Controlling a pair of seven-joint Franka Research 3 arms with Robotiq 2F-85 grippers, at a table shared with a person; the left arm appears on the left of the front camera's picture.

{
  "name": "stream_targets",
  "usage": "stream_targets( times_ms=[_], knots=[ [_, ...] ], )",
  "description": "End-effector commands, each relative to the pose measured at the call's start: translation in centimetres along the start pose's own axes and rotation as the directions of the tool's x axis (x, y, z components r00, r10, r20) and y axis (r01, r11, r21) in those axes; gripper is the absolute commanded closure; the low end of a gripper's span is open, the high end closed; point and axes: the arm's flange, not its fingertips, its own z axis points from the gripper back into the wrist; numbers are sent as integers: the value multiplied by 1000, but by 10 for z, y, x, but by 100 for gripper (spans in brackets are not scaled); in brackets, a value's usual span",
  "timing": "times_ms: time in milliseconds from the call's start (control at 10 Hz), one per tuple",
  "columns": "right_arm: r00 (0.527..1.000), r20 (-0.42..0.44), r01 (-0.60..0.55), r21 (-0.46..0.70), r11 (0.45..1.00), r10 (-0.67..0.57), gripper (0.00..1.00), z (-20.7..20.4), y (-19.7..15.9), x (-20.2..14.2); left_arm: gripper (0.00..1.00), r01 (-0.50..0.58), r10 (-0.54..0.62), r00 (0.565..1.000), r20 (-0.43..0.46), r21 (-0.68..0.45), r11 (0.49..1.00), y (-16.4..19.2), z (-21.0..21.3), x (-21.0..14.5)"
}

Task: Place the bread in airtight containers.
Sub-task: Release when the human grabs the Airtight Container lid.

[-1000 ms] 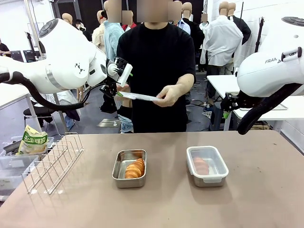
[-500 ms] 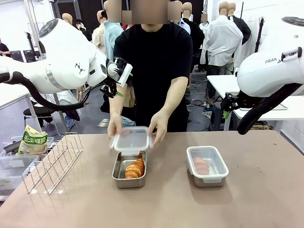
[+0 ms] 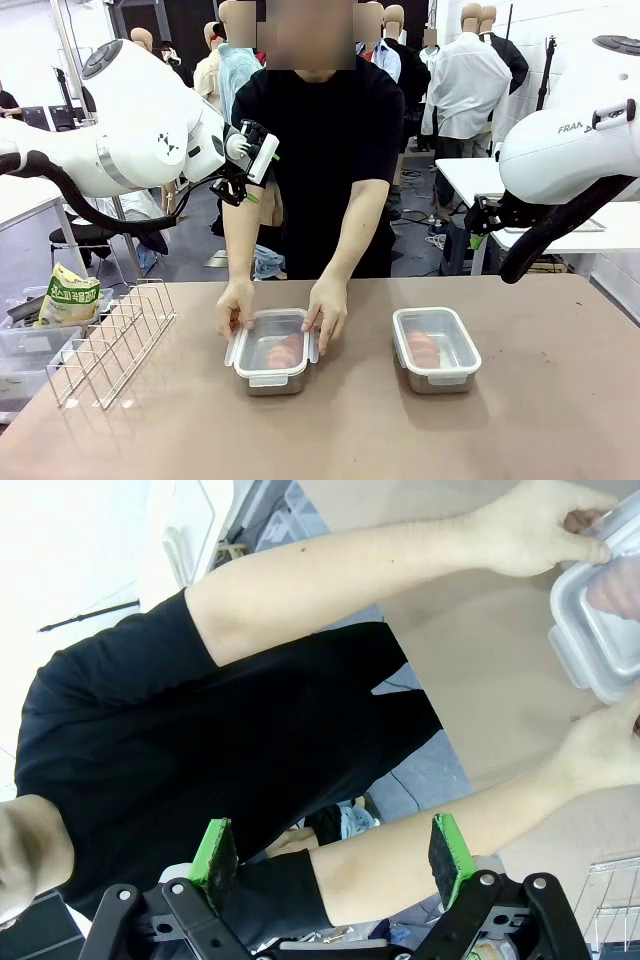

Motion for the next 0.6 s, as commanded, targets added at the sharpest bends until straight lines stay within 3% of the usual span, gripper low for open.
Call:
stream_targets(
  times_ms=[0,500],
  knots=[
    [1000,-3,1,2,1000,-1,0,-1,-1,0,0,1,-1,1000,-4,6,1000,1,1,-1],
    [1000,-3,1,2,1000,-1,0,-1,-1,0,0,1,-1,1000,-4,6,1000,1,1,-1]
  ],
)
